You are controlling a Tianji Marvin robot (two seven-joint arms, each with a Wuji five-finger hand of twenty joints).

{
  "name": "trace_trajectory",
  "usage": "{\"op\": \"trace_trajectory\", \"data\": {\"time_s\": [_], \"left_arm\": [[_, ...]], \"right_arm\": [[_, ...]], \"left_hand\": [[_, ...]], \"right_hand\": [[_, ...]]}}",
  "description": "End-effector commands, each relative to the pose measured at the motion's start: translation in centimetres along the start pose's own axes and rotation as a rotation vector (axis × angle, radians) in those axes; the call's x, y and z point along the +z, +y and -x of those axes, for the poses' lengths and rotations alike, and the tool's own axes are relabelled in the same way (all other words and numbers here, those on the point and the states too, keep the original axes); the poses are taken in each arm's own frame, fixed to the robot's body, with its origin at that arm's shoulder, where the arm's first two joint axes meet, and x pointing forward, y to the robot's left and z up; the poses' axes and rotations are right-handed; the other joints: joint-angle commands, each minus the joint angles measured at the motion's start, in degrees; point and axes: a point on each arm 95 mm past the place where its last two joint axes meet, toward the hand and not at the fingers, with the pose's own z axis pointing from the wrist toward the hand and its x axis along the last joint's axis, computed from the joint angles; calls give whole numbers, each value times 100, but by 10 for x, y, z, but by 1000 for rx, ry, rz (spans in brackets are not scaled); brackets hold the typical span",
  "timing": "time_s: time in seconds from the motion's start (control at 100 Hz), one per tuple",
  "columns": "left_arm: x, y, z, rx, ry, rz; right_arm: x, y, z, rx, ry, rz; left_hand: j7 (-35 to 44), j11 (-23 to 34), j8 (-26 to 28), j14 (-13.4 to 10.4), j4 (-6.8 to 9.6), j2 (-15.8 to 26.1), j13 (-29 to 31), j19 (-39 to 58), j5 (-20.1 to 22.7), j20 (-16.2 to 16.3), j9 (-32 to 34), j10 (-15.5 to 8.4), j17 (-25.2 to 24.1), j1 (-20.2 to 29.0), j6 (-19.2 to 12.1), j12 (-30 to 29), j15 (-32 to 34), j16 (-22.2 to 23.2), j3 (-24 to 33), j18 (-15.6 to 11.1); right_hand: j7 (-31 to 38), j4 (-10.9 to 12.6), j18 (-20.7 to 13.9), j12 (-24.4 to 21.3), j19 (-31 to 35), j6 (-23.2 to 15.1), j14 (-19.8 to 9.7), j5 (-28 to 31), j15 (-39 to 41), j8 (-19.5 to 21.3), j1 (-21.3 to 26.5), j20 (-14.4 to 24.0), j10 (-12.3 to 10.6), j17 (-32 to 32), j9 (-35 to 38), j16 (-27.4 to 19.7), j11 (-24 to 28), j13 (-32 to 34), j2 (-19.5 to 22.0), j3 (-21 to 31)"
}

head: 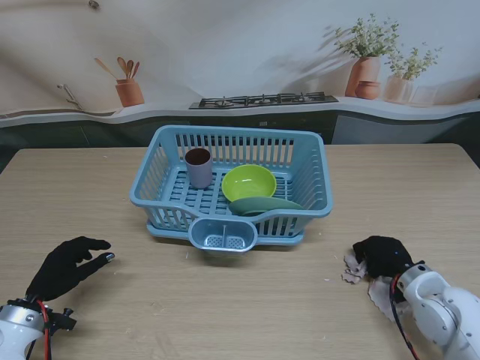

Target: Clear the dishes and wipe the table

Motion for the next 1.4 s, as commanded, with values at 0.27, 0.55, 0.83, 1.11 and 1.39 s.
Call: {"op": "trace_trajectory", "data": {"time_s": [0.27,0.55,0.83,1.11,1.39], "left_arm": [[-3,2,0,-7,3,13],[-3,3,1,-5,1,13],[-5,2,2,-2,3,-1],[-7,2,2,-1,4,-2],[-8,2,3,1,8,3]], "right_arm": [[-3,-18,2,-27,27,-70],[49,-5,2,-62,5,-52],[100,3,-3,-100,-57,-40],[89,-3,-3,-71,-64,-41],[31,-15,-4,6,-27,-33]], "left_hand": [[-62,-37,1,154,151,251,-113,-153,141,-117,-95,95,-87,124,24,-144,-8,-5,-172,-84],[-60,-38,2,163,155,256,-115,-151,147,-119,-92,102,-88,138,25,-145,-11,-6,-198,-88],[-64,-40,0,161,157,255,-112,-152,142,-121,-94,106,-87,144,29,-146,-8,-4,-223,-87],[-66,-40,-1,150,159,272,-119,-154,138,-122,-97,99,-89,155,29,-146,-11,-5,-241,-86],[-62,-39,1,154,162,264,-113,-152,145,-122,-93,97,-86,165,28,-146,-13,-7,-261,-83]], "right_hand": [[60,-98,-185,-140,1,40,211,164,135,57,179,-18,-79,-53,81,-74,-180,116,99,122],[65,-96,-185,-146,2,23,206,158,137,54,177,-24,-89,-53,78,-81,-176,116,103,115],[66,-96,-196,-147,-1,14,194,150,135,50,175,-29,-99,-60,66,-84,-174,105,117,107],[80,-94,-203,-153,-1,14,199,148,144,47,177,-34,-91,-63,66,-85,-165,107,120,102],[79,-94,-188,-151,1,35,214,146,146,43,178,-35,-66,-76,59,-85,-165,96,113,107]]}}
